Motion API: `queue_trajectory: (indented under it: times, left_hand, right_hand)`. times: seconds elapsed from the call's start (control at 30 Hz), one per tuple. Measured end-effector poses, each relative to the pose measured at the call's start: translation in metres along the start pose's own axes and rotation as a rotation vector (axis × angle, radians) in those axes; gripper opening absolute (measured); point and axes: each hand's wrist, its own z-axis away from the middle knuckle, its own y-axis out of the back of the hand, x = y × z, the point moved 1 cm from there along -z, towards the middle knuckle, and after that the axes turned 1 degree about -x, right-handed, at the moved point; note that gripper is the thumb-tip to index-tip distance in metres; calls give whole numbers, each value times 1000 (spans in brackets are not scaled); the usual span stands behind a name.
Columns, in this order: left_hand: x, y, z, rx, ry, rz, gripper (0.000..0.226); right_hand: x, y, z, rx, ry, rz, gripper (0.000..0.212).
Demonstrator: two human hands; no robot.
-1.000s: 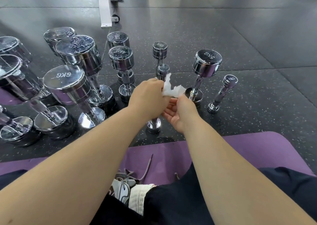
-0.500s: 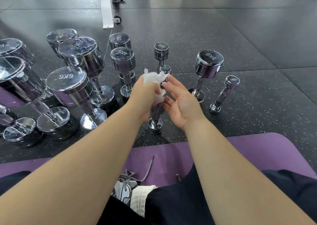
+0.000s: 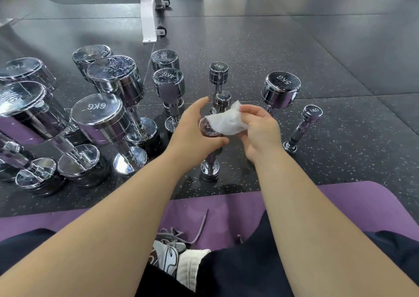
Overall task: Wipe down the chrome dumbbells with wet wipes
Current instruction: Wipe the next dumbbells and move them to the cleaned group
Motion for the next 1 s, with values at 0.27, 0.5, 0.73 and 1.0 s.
queue_trajectory:
  times: [0.27, 0.5, 0.73, 1.0]
  left_hand:
    - [-14, -2, 5, 112, 75, 128, 70]
    - [-19, 7, 1, -19, 84, 167, 63]
    - [-21, 7, 2, -96, 109, 301, 68]
    - [-18, 11, 7, -138, 208, 527, 16]
  right_hand:
    - [33, -12, 3, -113, -108, 589, 19]
    - [25, -10, 12, -154, -152, 567, 34]
    - [22, -9, 14, -81, -209, 250, 25]
    - [30, -5, 15, -9, -394, 152, 16]
